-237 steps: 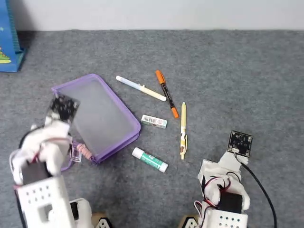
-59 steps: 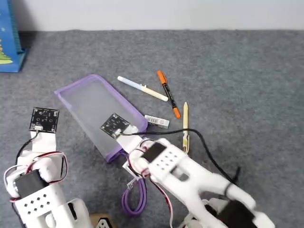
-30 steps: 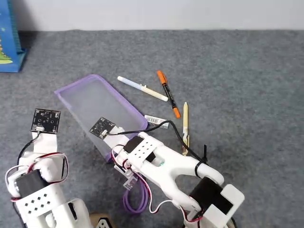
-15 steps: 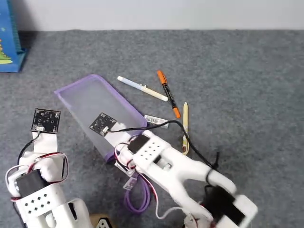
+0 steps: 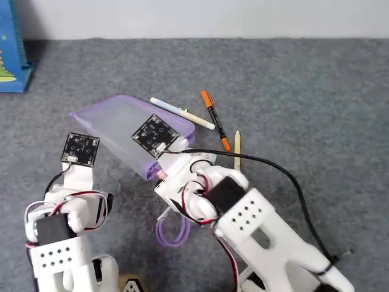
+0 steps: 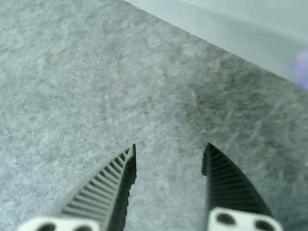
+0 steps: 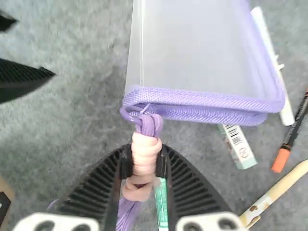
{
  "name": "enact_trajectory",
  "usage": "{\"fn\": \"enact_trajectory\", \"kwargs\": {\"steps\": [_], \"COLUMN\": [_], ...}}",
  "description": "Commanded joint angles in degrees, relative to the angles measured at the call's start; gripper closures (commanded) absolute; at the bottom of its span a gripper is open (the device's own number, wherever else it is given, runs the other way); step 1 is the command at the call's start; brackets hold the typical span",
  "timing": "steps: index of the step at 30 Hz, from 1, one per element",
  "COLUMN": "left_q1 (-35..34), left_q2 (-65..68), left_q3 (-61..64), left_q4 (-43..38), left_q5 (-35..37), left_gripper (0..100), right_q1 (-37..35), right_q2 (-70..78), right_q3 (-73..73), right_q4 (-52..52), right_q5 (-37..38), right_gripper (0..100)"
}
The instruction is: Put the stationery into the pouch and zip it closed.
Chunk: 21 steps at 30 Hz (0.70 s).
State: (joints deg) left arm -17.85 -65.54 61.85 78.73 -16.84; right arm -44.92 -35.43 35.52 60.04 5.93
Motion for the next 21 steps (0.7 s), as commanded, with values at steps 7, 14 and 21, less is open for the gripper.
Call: {"fn": "enact_trajectory", "kwargs": {"steps": [7, 14, 21], "left_q1": [10.46, 19.96, 21.63], "left_q2": [0.44, 0.44, 0.79], "left_q3": [-10.77, -13.14, -7.16], "left_q4": [0.97, 0.62, -8.00], "left_q5": [6.77, 11.25, 13.54], "left_gripper": [78, 78, 78], "right_q1": [0.57, 0.57, 0.57], "right_q2": [-3.38, -3.38, -4.00], "right_q3": [-0.97, -0.88, -1.05], "right_q4": [-2.07, -2.33, -1.98], "right_q5": [0.18, 0.09, 0.09], "right_gripper": [99.0, 99.0, 99.0]}}
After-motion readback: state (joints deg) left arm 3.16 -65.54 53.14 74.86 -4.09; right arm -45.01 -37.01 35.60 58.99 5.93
